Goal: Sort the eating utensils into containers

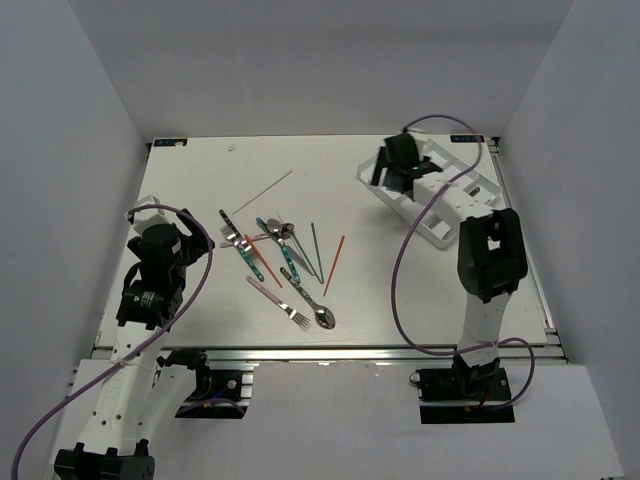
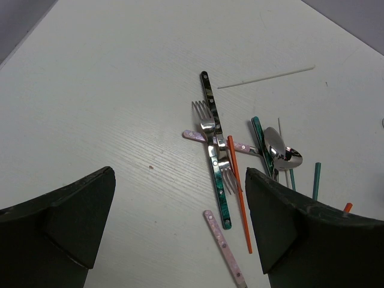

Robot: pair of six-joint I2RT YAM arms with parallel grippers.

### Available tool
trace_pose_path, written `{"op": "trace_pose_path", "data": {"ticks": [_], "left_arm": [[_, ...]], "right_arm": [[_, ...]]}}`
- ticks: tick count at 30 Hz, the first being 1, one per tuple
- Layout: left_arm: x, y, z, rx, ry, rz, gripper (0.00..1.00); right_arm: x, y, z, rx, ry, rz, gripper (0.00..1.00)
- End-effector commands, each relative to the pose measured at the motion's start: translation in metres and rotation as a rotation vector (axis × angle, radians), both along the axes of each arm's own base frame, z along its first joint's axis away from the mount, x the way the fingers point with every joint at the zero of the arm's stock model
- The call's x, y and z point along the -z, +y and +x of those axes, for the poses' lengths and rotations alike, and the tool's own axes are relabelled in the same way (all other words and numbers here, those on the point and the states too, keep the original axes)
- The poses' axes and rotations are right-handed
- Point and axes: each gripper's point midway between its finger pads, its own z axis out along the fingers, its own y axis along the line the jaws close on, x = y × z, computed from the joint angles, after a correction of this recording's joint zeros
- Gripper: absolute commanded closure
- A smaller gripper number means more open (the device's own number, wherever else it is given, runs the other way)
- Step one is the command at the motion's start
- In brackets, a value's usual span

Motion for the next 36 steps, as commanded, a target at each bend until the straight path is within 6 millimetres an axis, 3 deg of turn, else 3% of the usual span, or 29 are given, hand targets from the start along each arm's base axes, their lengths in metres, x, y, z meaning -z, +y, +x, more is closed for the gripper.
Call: {"op": "trace_pose_path", "data": {"ticks": [1, 2, 3, 4, 6, 7, 8, 11, 16, 20, 28, 35, 36], "left_arm": [[-0.003, 0.0, 0.0, 0.001, -0.014, 0.002, 0.02], [-0.003, 0.0, 0.001, 0.001, -0.012, 0.002, 0.02], [-0.003, 0.0, 0.001, 0.001, -0.011, 0.002, 0.02], [-0.003, 0.0, 0.001, -0.001, -0.011, 0.003, 0.02], [-0.002, 0.0, 0.0, -0.001, -0.008, 0.002, 0.02], [-0.002, 0.001, 0.0, -0.004, -0.007, 0.004, 0.02], [-0.002, 0.002, 0.0, -0.007, -0.007, 0.005, 0.02], [-0.002, 0.001, 0.0, -0.006, -0.012, 0.002, 0.02], [-0.001, 0.0, 0.001, -0.001, -0.007, 0.002, 0.02], [-0.001, 0.0, 0.002, 0.002, -0.006, 0.002, 0.02], [0.0, -0.001, 0.002, 0.008, -0.001, 0.002, 0.02], [0.0, -0.001, 0.002, 0.008, -0.002, 0.002, 0.02], [0.0, -0.001, 0.002, 0.008, -0.002, 0.002, 0.02]], "right_arm": [[-0.001, 0.083, -0.032, -0.287, 0.034, -0.032, 0.11], [0.003, 0.126, -0.044, -0.443, 0.019, -0.001, 0.11], [-0.002, 0.129, -0.041, -0.445, 0.001, 0.005, 0.11], [0.009, 0.154, -0.052, -0.506, 0.024, -0.004, 0.12], [0.009, 0.175, -0.059, -0.543, 0.048, -0.017, 0.17], [0.018, 0.193, -0.07, -0.587, 0.067, -0.02, 0.21], [0.019, 0.203, -0.074, -0.604, 0.064, -0.013, 0.31], [0.03, 0.231, -0.099, -0.667, 0.079, -0.011, 0.48], [0.041, 0.269, -0.142, -0.77, 0.1, 0.005, 0.56], [0.041, 0.283, -0.163, -0.805, 0.08, -0.013, 0.55], [0.051, 0.282, -0.162, -0.835, 0.081, -0.073, 0.66], [0.058, 0.265, -0.153, -0.754, 0.1, -0.133, 0.66], [0.063, 0.254, -0.152, -0.721, 0.133, -0.156, 0.67]]}}
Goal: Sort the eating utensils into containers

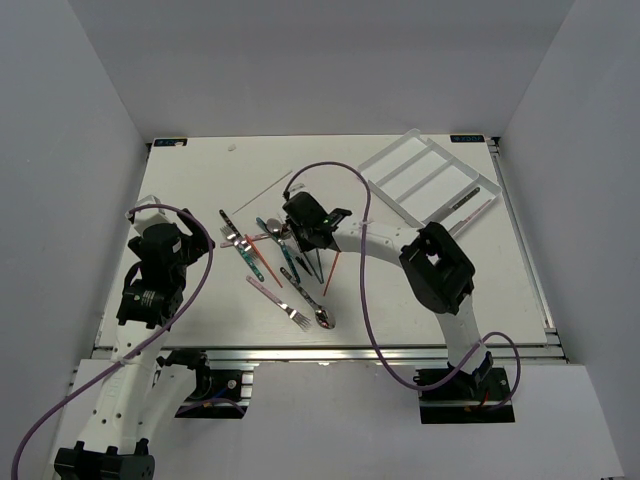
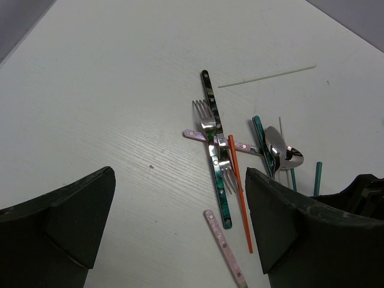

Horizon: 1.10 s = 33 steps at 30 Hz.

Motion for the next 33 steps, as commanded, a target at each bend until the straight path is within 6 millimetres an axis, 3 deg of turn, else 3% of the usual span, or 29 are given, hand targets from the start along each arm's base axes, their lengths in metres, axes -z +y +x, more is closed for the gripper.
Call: {"op": "trace_pose_path", "data": {"ticks": [1, 5, 7, 15, 23, 30, 33], "left_arm": [[-0.002, -0.001, 0.002, 0.006, -0.009, 0.001, 0.02], [-0.002, -0.001, 0.001, 0.008, -0.011, 0.001, 0.02], [-0.002, -0.001, 0.001, 0.009, -0.012, 0.0, 0.02], [-0.001, -0.002, 0.002, 0.015, -0.007, -0.001, 0.02], [0.0, -0.003, 0.002, 0.017, -0.005, -0.001, 0.02], [0.0, -0.003, 0.002, 0.018, -0.005, -0.002, 0.02], [-0.001, -0.003, 0.002, 0.017, -0.008, -0.002, 0.02]], "right_arm": [[-0.005, -0.02, 0.016, 0.104, -0.031, -0.057, 0.67], [-0.003, -0.049, 0.021, 0.226, -0.011, -0.066, 0.78], [0.0, -0.071, 0.019, 0.328, -0.002, -0.059, 0.69], [0.011, -0.103, 0.012, 0.491, 0.017, -0.061, 0.65], [0.032, -0.11, 0.004, 0.523, 0.082, -0.038, 0.65], [0.015, -0.108, 0.012, 0.524, 0.045, 0.003, 0.65], [0.022, -0.111, 0.012, 0.541, 0.057, -0.044, 0.65]]}}
